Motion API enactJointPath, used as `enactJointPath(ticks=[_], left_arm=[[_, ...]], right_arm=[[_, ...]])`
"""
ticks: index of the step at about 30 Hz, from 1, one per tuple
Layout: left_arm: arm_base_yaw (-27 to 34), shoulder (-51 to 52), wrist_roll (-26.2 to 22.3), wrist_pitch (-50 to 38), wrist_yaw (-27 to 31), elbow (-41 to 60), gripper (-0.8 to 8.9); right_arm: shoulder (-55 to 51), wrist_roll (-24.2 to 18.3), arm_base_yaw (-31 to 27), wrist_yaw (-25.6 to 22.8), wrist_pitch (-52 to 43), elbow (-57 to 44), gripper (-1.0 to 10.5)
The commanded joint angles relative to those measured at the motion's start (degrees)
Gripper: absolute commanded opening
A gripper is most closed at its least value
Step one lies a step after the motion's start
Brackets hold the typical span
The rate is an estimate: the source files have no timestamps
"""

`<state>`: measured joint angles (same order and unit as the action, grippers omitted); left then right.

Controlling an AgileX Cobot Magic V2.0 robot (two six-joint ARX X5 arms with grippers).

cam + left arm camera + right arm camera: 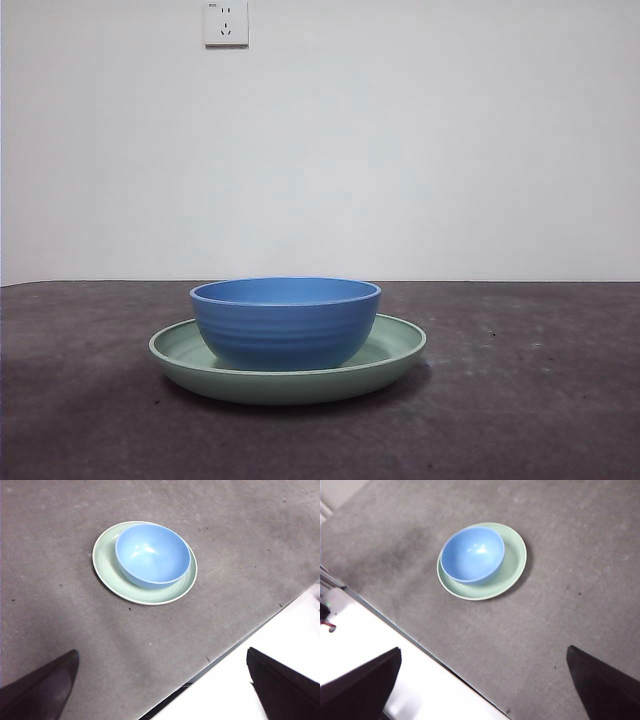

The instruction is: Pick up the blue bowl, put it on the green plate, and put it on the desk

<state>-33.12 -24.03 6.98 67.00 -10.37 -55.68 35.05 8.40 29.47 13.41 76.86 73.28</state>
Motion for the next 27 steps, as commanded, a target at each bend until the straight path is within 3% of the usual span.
enactJointPath(ticks=[1, 6, 8, 9, 10, 12, 13, 27], left_arm=[[-0.22, -0.15, -0.09, -1.03, 0.07, -0.37, 6.53], [-0.22, -0.15, -0.39, -1.01, 0.07, -0.37, 6.47], [-0.22, -0.15, -0.37, -0.92, 0.07, -0.37, 5.87], [-0.22, -0.15, -0.26, -0.96, 0.07, -0.37, 4.97], [-0.22, -0.15, -0.28, -1.18, 0.07, -0.37, 3.04], [-0.22, -0.15, -0.44, -2.4, 0.07, -0.37, -0.14], [-0.22, -0.15, -0.48, -3.37, 0.07, -0.37, 0.39], [-0.22, -0.15, -0.44, -6.16, 0.07, -0.52, 0.24]], right_arm=[[-1.31, 1.07, 0.35, -0.15, 3.85, 0.96, 6.2], [-2.14, 2.1, 0.35, -0.26, 3.69, 0.96, 6.0], [-2.14, 2.73, 0.35, -0.24, 3.26, 0.96, 4.5], [-2.14, 3.93, 0.35, -0.24, 2.99, 0.96, 2.1], [-2.14, 4.94, 0.35, -0.28, 2.8, 0.94, 0.0], [-2.14, 5.84, 0.33, -1.05, 2.32, 0.92, 0.3], [-2.14, 6.14, 0.33, -1.55, 2.29, 0.92, 0.1], [-2.14, 6.14, 0.35, -1.46, 2.43, 0.96, 0.2]])
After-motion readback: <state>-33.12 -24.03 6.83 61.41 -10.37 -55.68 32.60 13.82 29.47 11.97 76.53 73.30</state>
